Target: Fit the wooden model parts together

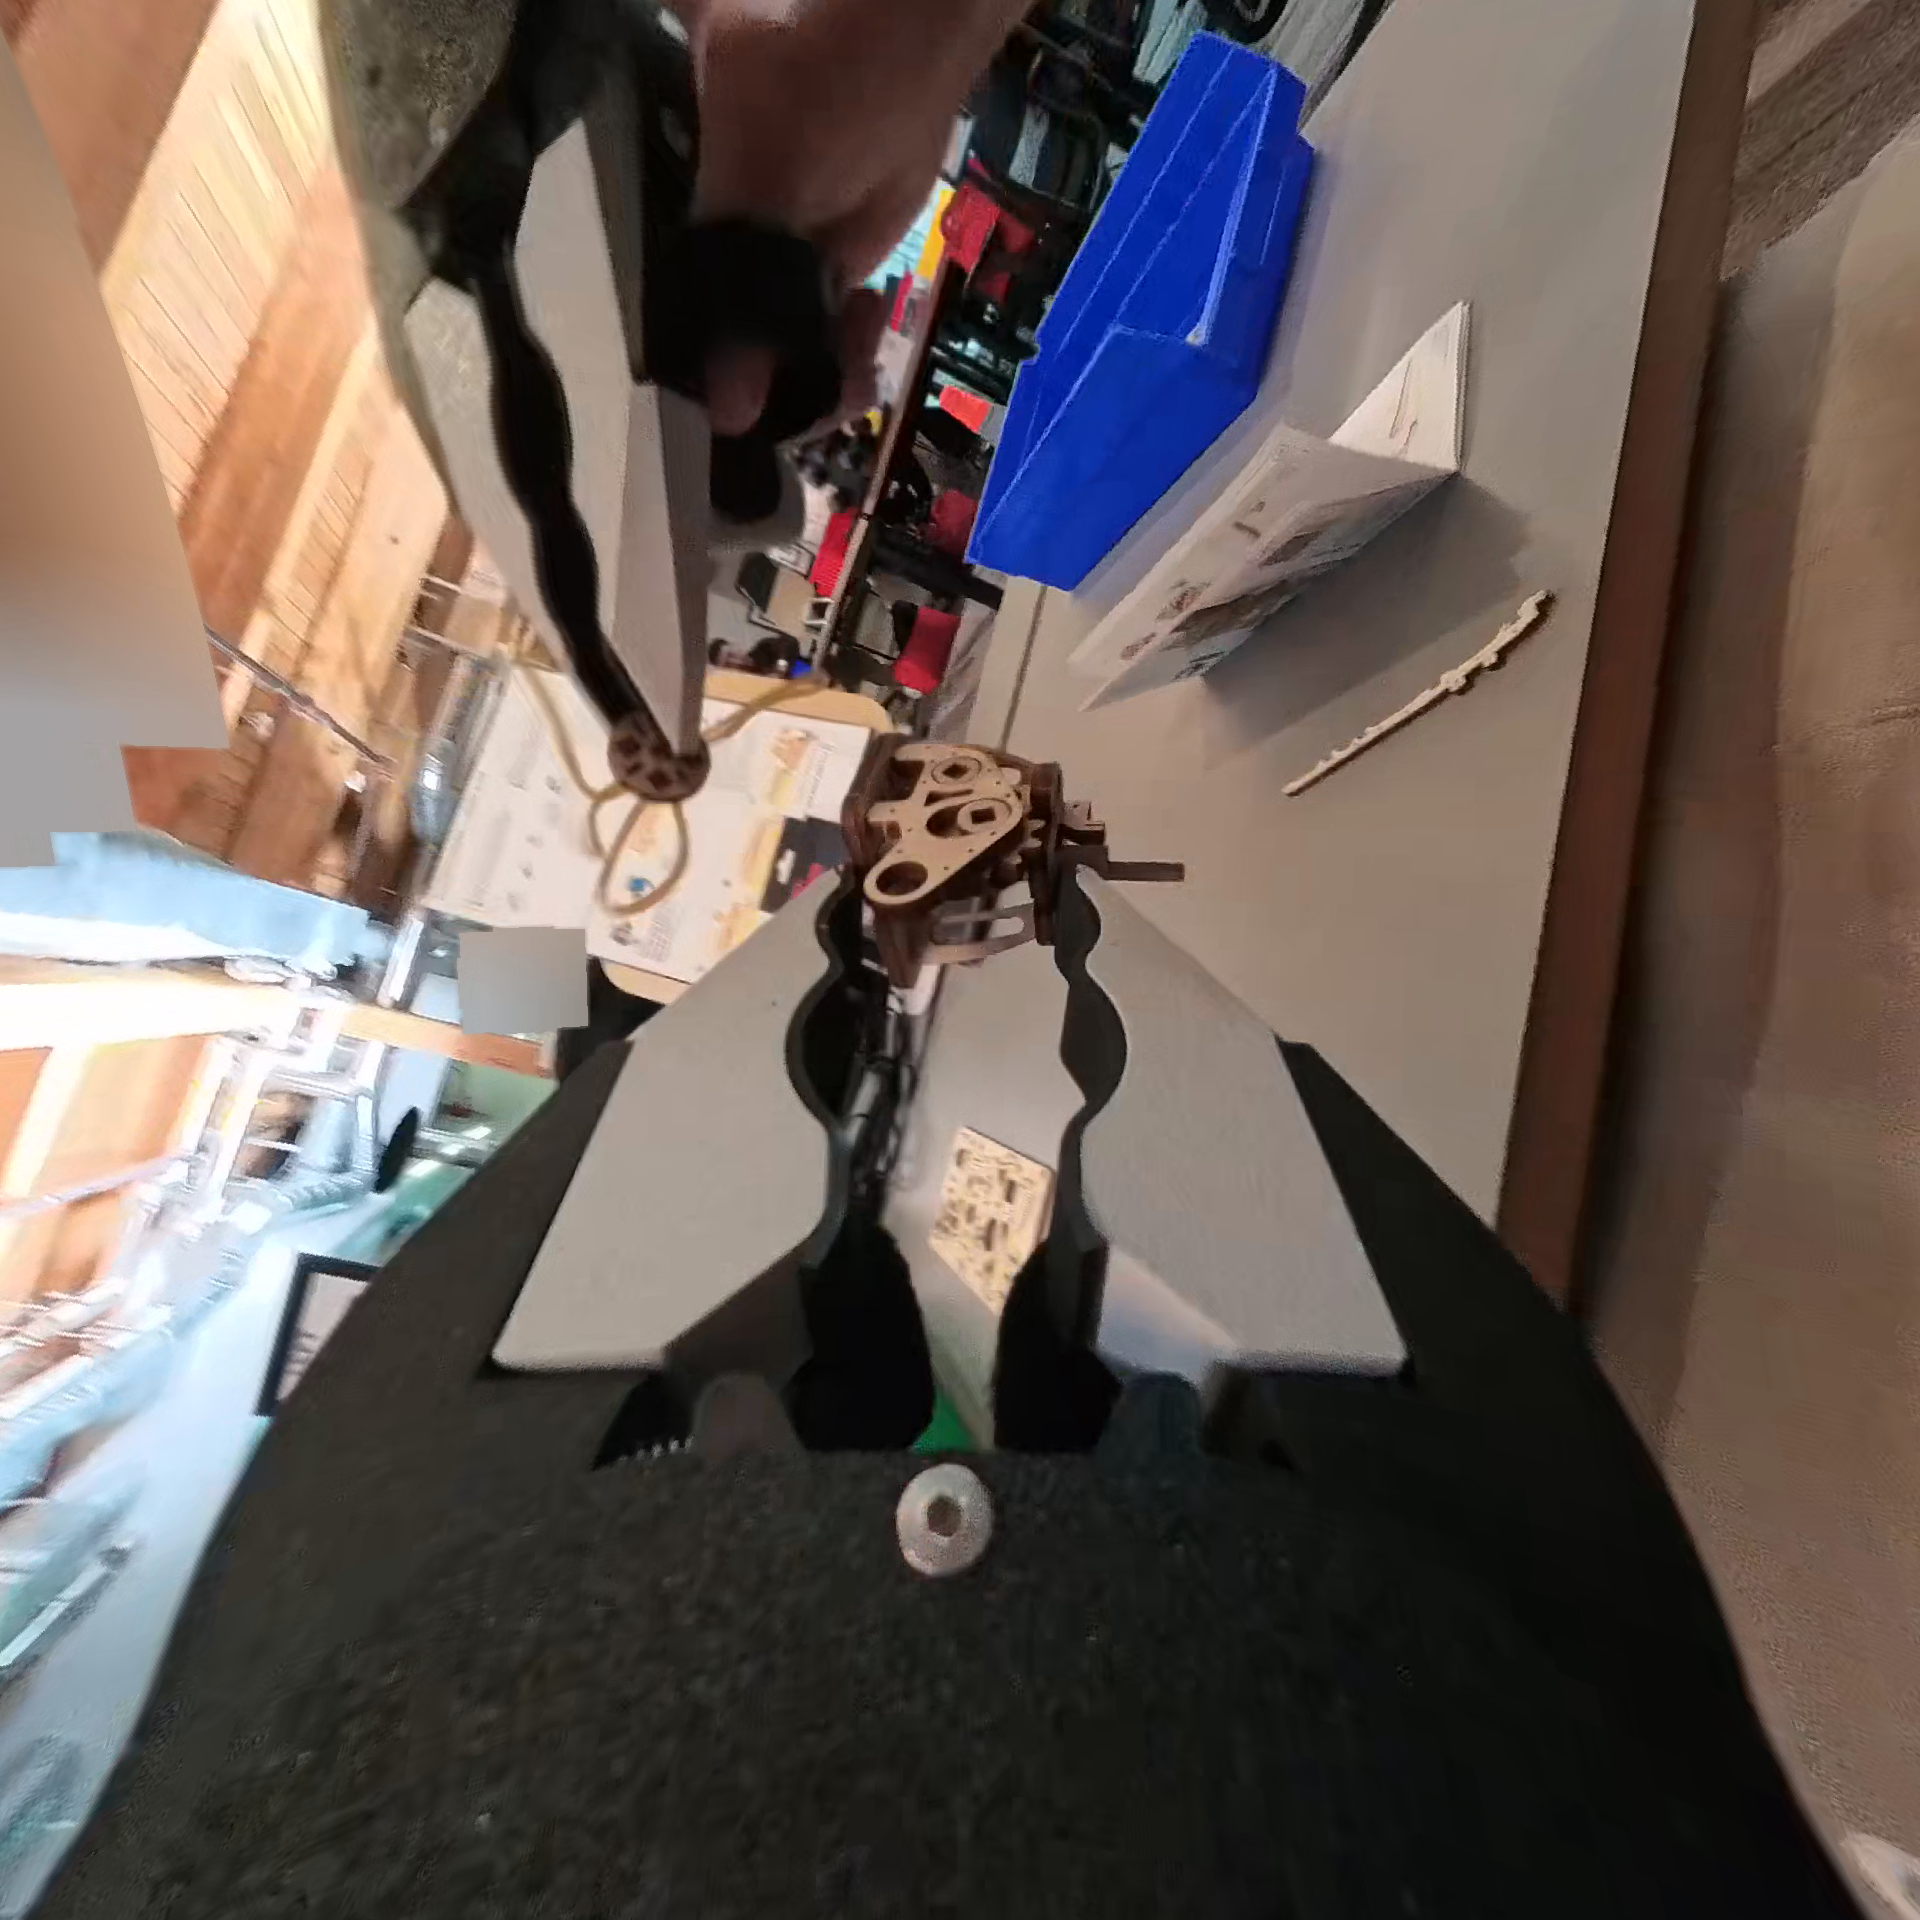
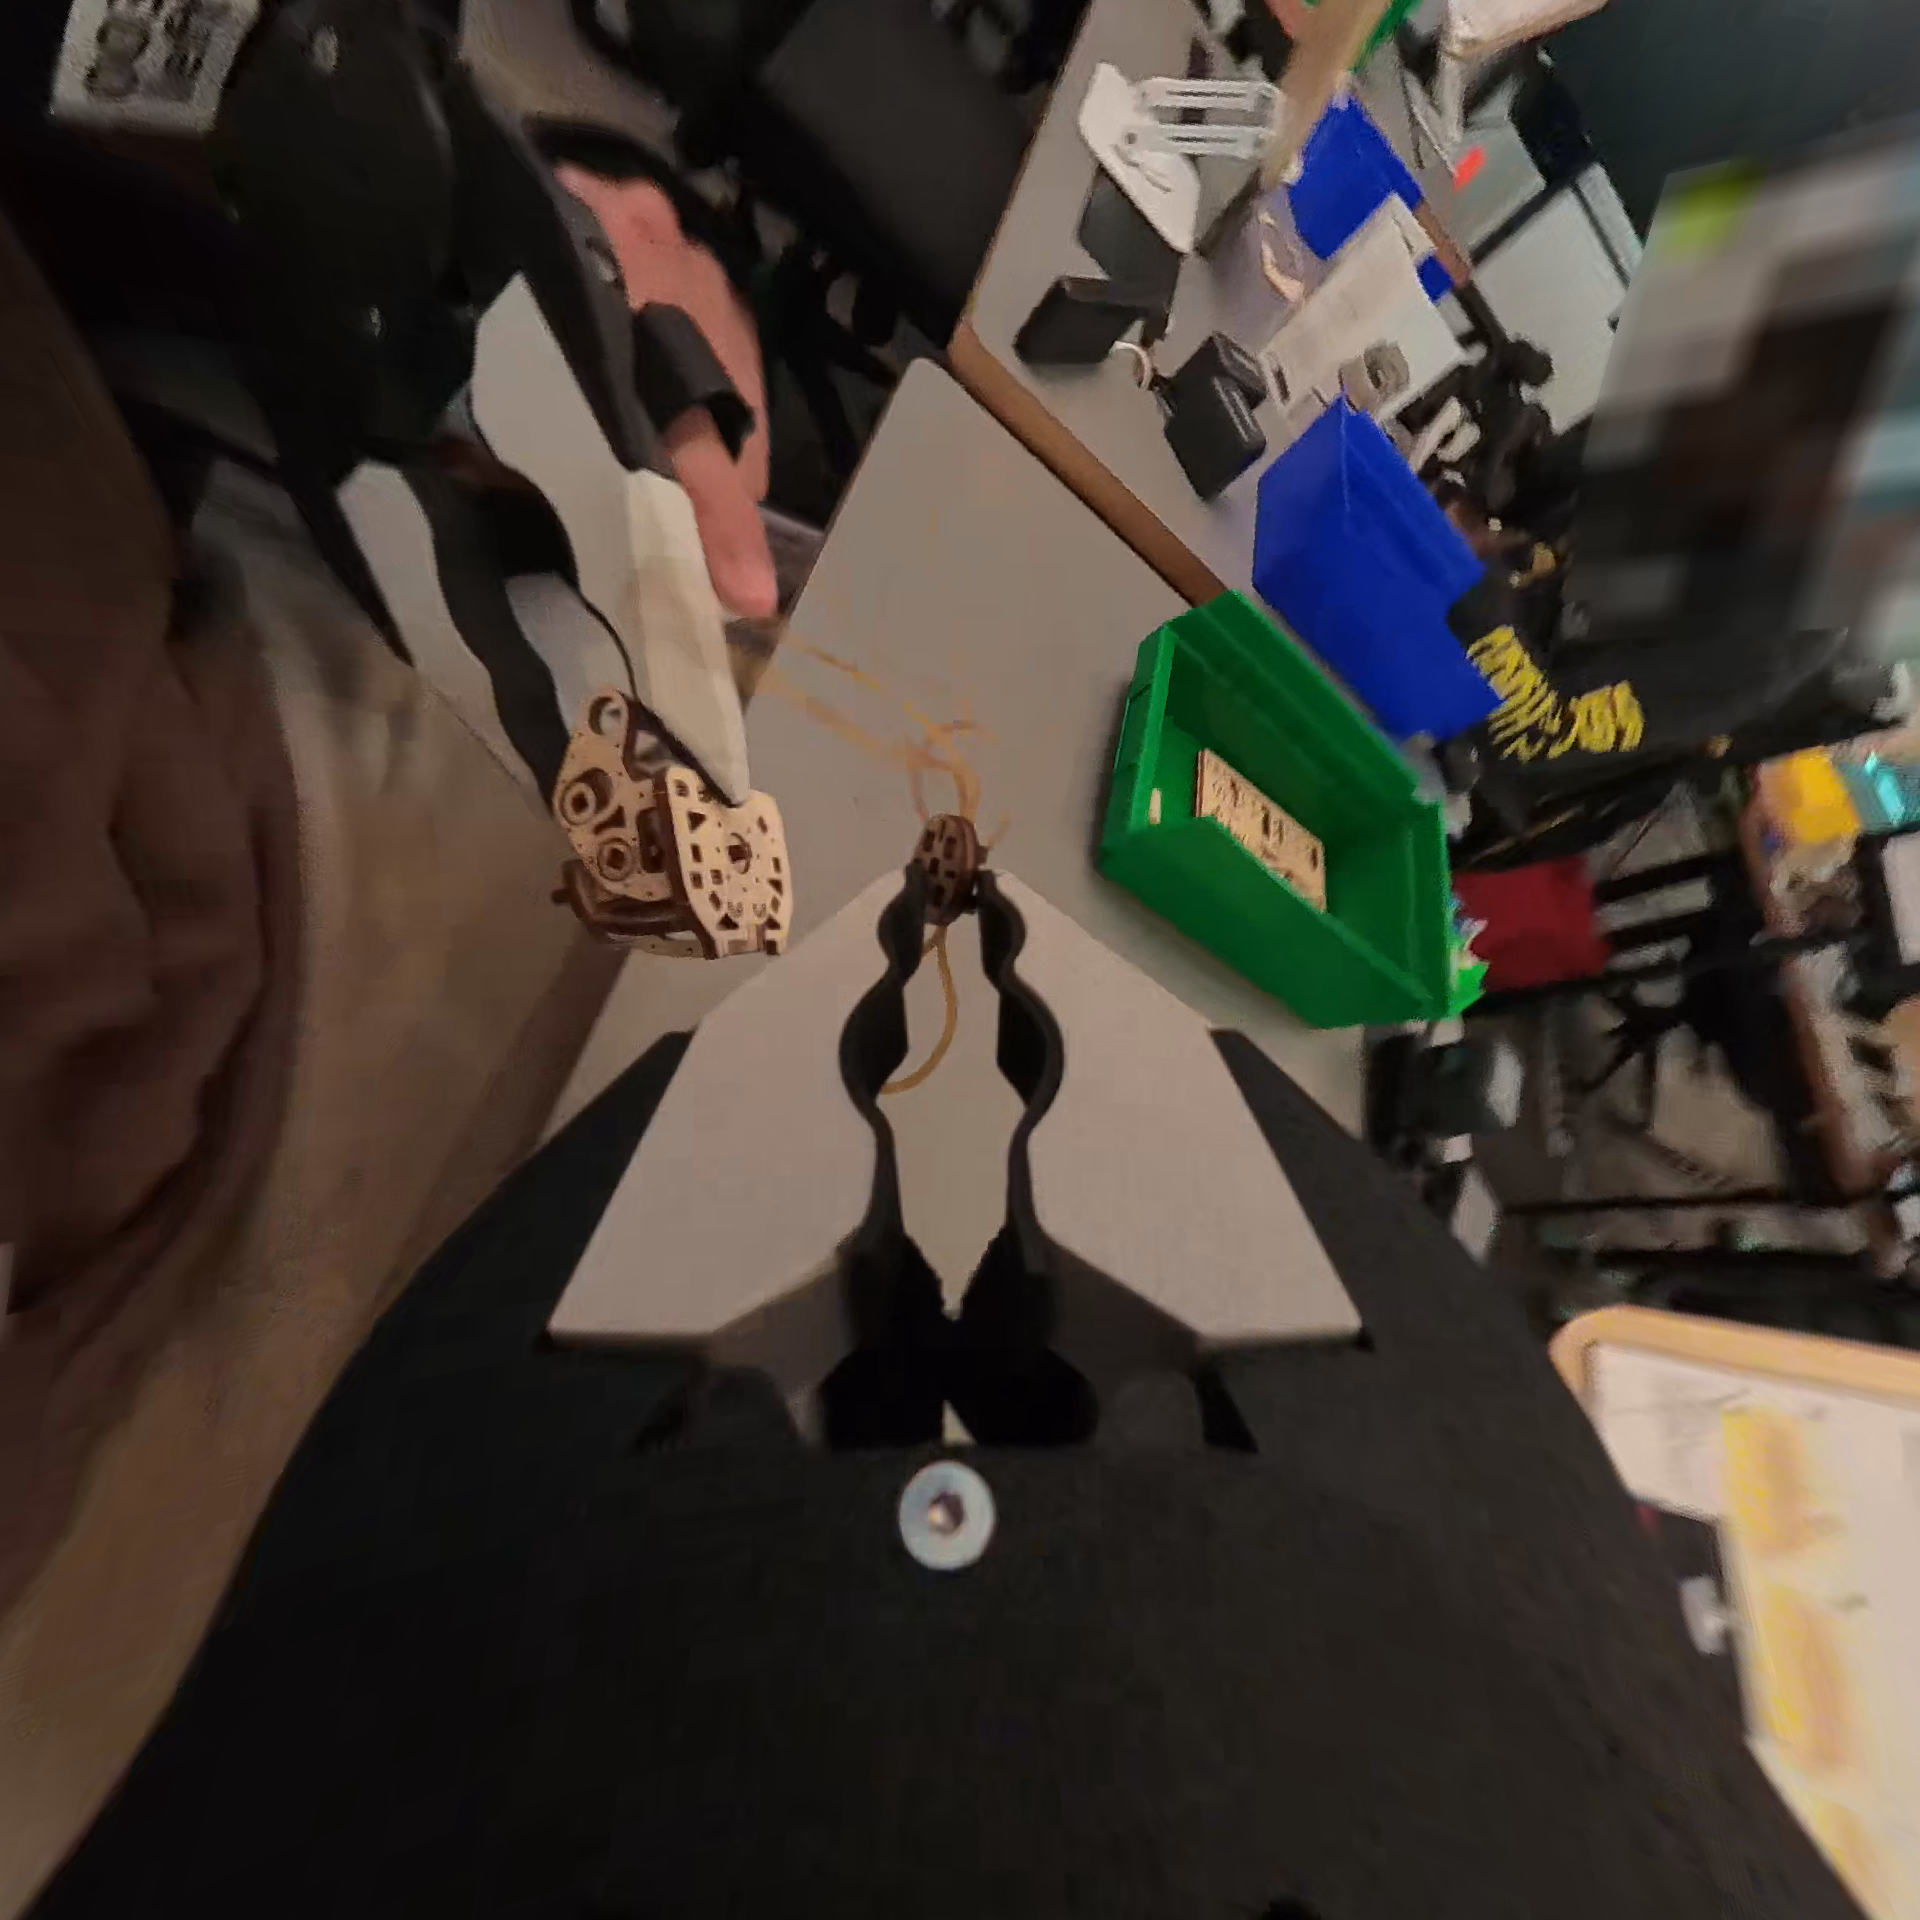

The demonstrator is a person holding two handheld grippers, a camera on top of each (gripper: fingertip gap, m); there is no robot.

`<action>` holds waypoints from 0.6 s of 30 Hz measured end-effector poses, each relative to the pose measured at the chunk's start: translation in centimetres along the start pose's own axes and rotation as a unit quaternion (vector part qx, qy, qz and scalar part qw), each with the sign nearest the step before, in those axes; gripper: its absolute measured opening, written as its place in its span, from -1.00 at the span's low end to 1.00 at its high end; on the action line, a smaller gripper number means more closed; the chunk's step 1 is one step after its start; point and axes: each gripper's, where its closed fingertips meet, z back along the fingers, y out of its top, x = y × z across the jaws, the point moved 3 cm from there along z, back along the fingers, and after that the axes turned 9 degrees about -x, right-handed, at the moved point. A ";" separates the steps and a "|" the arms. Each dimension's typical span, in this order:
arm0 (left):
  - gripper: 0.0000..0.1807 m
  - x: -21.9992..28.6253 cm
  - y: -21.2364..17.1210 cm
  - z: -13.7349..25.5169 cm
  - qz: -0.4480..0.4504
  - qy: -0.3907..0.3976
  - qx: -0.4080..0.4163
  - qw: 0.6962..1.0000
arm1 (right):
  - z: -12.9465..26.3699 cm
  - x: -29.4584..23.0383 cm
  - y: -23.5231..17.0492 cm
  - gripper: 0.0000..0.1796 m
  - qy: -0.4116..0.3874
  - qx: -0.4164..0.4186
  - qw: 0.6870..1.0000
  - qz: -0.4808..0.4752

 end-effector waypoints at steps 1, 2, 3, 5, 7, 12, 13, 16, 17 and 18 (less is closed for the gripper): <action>-0.62 -0.4 0.4 0.1 -0.012 0.007 0.003 1.000 | 0.1 0.0 0.7 -0.90 0.005 -0.006 0.999 0.033; -0.62 -0.9 0.8 0.1 -0.019 0.013 0.007 1.000 | 0.3 -0.1 1.5 -0.90 0.010 -0.006 0.998 0.061; -0.62 -1.5 1.2 0.3 -0.018 0.019 0.015 1.000 | 0.4 0.0 2.2 -0.90 0.008 -0.011 0.996 0.084; -0.63 -3.1 1.9 0.6 -0.012 0.030 0.032 0.999 | 0.4 -0.1 2.8 -0.90 0.010 -0.038 0.991 0.130; -0.63 -4.6 2.4 1.0 -0.022 0.048 0.041 0.998 | 0.7 -0.1 3.5 -0.90 0.000 -0.048 0.985 0.166; -0.62 -6.6 3.4 1.8 -0.063 0.075 0.050 0.994 | 2.3 0.1 5.4 -0.89 0.000 -0.048 0.979 0.200; -0.63 -6.8 3.6 2.0 -0.067 0.076 0.053 0.993 | 2.7 0.1 5.7 -0.89 0.003 -0.054 0.977 0.207; -0.63 -7.9 4.5 3.0 -0.081 0.094 0.058 0.991 | 4.0 0.3 6.8 -0.89 -0.010 -0.058 0.971 0.230; -0.63 -8.2 4.8 3.4 -0.085 0.100 0.059 0.990 | 4.5 0.2 7.3 -0.89 -0.012 -0.058 0.970 0.236; -0.63 -8.5 5.1 3.7 -0.092 0.104 0.060 0.989 | 4.9 0.1 7.9 -0.87 -0.011 -0.060 0.969 0.238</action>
